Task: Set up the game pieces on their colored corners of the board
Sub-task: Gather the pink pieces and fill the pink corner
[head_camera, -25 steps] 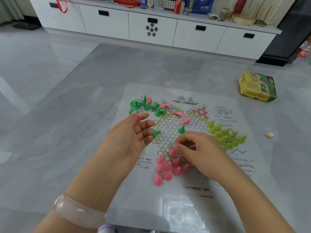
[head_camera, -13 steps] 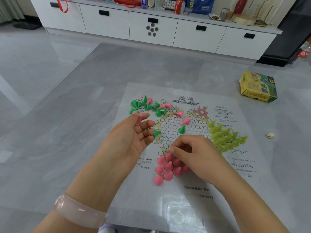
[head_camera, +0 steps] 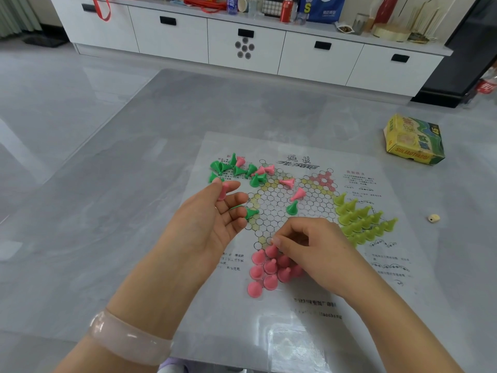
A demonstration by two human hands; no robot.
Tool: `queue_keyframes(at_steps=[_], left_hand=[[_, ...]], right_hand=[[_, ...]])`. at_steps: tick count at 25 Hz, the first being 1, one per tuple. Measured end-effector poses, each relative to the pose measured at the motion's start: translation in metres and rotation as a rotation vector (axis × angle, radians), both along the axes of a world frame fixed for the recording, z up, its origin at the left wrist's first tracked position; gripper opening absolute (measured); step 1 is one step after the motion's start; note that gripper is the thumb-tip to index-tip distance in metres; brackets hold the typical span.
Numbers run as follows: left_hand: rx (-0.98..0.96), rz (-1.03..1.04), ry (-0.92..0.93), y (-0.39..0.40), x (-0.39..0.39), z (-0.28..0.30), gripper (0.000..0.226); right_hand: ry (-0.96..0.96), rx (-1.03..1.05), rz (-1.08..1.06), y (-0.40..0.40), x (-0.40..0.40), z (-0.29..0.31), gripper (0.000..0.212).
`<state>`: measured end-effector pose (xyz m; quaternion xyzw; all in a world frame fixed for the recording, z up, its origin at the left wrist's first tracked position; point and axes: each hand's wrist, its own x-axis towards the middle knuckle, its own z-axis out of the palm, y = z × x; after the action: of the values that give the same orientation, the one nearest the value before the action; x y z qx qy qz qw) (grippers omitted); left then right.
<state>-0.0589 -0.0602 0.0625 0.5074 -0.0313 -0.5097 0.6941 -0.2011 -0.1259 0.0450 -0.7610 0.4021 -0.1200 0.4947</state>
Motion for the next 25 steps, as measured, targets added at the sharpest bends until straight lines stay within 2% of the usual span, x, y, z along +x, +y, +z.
queue_keyframes(at_steps=[8,14,17,20,23,25], left_hand=[[0.011,-0.006,0.0,0.0,0.001,0.0,0.025],[-0.02,0.008,0.002,0.0,0.009,0.005,0.017],[-0.029,0.035,0.043,0.005,0.015,0.007,0.018],[-0.038,0.069,0.09,0.008,0.02,0.007,0.019],[-0.05,0.089,0.12,0.008,0.027,0.008,0.019],[-0.054,0.099,0.132,0.008,0.032,0.009,0.019]], right_hand=[[-0.02,-0.025,0.006,-0.002,-0.004,0.001,0.016],[0.067,-0.403,-0.026,-0.014,-0.004,0.027,0.012],[0.198,-0.551,0.05,-0.045,0.019,0.039,0.017],[0.401,-0.632,0.113,-0.089,0.047,0.034,0.035],[0.619,-0.607,0.272,-0.112,0.068,0.021,0.054],[0.632,-0.617,0.344,-0.117,0.08,0.015,0.054]])
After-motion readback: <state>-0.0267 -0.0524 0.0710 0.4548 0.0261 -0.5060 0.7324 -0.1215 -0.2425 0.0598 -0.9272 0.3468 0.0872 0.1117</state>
